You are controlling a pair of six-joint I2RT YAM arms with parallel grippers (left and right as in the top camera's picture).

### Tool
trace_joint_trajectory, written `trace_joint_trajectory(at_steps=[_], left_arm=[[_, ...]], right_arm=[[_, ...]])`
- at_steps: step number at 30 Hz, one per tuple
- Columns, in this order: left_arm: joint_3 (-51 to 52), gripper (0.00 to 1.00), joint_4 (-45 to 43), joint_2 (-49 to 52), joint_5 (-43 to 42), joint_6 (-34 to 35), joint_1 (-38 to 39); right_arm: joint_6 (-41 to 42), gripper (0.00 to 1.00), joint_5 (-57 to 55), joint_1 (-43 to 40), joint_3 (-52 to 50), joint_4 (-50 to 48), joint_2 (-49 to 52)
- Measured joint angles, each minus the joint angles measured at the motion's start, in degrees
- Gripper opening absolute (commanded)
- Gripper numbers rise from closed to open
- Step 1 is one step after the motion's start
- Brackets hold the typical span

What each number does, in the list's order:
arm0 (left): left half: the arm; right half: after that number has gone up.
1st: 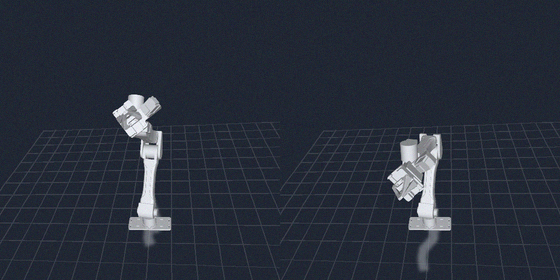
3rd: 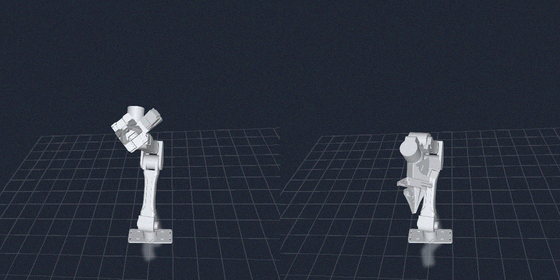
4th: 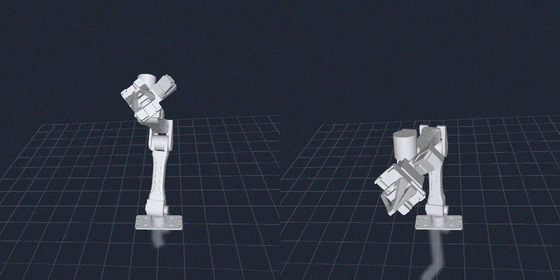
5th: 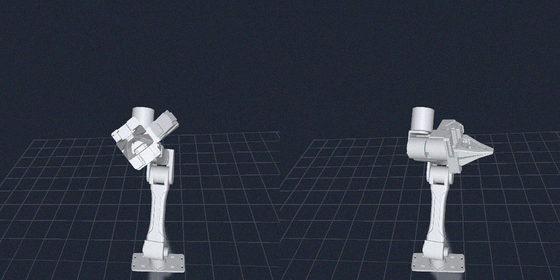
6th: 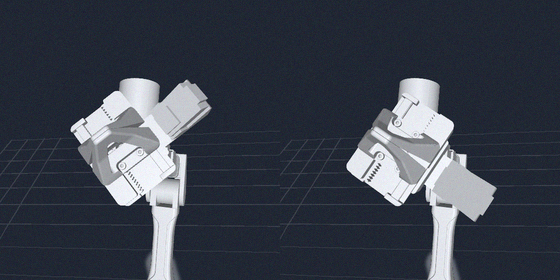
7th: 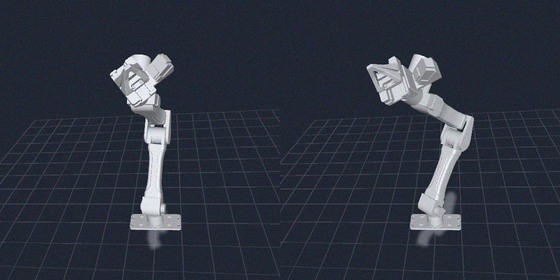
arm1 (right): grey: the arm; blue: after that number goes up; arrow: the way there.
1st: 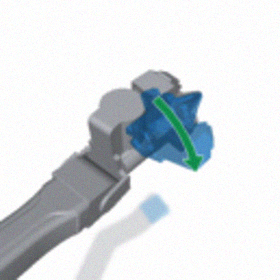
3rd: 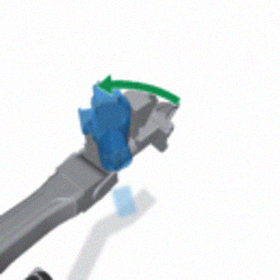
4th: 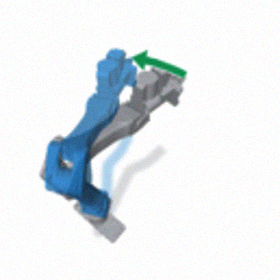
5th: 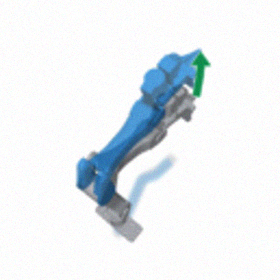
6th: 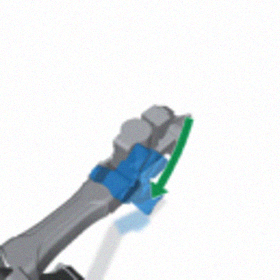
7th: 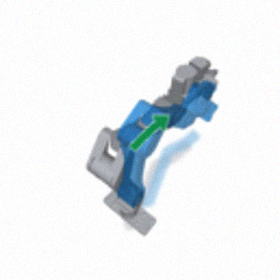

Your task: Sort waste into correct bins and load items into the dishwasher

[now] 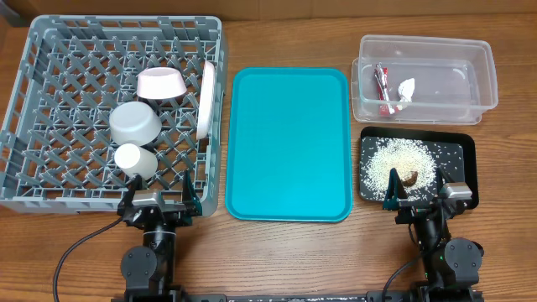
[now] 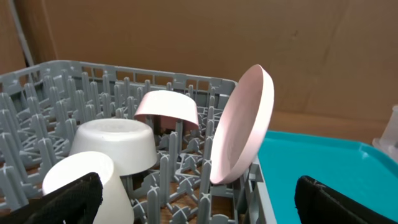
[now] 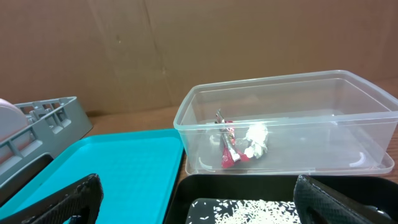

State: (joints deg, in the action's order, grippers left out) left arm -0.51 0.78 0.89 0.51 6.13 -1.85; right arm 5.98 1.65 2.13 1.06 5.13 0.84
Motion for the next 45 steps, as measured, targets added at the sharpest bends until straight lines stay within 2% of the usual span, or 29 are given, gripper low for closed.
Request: trace_joint_trajectory(at_steps=[5, 45], left_arm=[[0.0, 1.00, 3.5, 0.0, -1.6, -1.1, 0.0], [0.0, 1.00, 3.5, 0.0, -2.0, -1.9, 0.0]], right_arm=[[0.0, 1.00, 0.0, 0.0, 0.0, 0.0, 0.0], [0.0, 1.00, 0.0, 0.0, 0.0, 0.0, 0.0]])
